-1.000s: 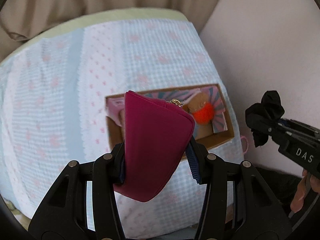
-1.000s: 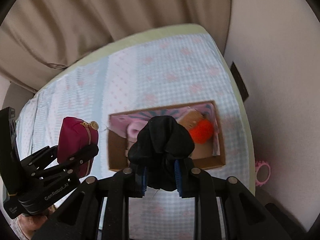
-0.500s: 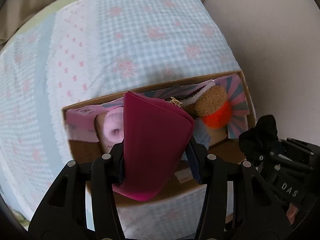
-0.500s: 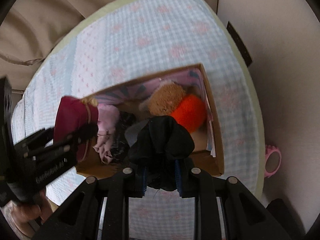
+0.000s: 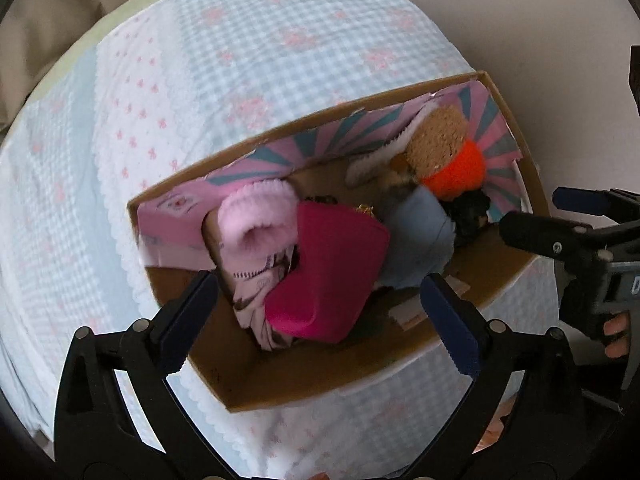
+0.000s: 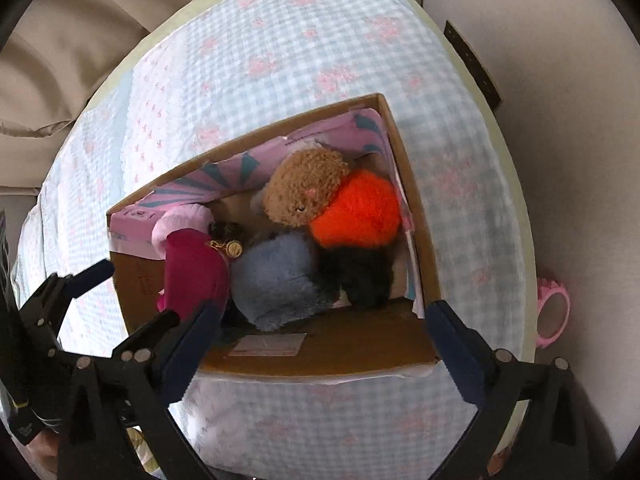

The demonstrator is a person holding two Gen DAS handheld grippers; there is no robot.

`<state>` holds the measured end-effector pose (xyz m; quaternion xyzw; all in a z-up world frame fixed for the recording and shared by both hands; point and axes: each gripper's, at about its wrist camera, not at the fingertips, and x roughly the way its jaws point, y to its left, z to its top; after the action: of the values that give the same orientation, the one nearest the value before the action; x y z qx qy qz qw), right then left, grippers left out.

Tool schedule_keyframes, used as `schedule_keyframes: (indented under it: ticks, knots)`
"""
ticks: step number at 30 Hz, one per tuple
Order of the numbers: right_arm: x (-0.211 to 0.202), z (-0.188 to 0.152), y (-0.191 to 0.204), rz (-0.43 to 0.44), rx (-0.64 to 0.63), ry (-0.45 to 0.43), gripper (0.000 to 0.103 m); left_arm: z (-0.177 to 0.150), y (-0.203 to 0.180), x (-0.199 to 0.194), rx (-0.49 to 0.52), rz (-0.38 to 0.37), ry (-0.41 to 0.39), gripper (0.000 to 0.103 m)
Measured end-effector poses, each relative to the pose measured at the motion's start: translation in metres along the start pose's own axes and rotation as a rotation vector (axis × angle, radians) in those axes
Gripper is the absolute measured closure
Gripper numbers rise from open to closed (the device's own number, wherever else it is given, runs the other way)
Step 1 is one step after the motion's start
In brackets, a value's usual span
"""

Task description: Organize soft objects

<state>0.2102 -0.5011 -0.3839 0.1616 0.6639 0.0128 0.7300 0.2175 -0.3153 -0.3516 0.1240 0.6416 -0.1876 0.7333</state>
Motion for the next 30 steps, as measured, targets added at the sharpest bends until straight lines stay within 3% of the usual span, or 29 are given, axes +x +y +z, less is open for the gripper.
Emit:
schedule_keyframes:
  ticks: [7,14,19,30]
  knots:
    - [-0.005,-0.009,-0.002,-0.016,0.022,-0.022,0.000,-0.008,0.005,-0.018,-0.029,-0.012,-0.026,0.002]
    - [-0.037,-0.021,0.010,-0.019,0.009,-0.081,0.000,-0.025,0.010,-0.064,-0.055,-0.015,-0.121,0.002]
    - [-0.077,-0.037,0.035,-0.018,-0.019,-0.145,0.000,-0.050,0.026,-0.123,-0.102,-0.036,-0.218,0.002]
    - [-0.198,-0.102,0.139,-0.034,-0.149,-0.403,0.000,-0.131,0.090,-0.289,-0.193,0.067,-0.520,0.002]
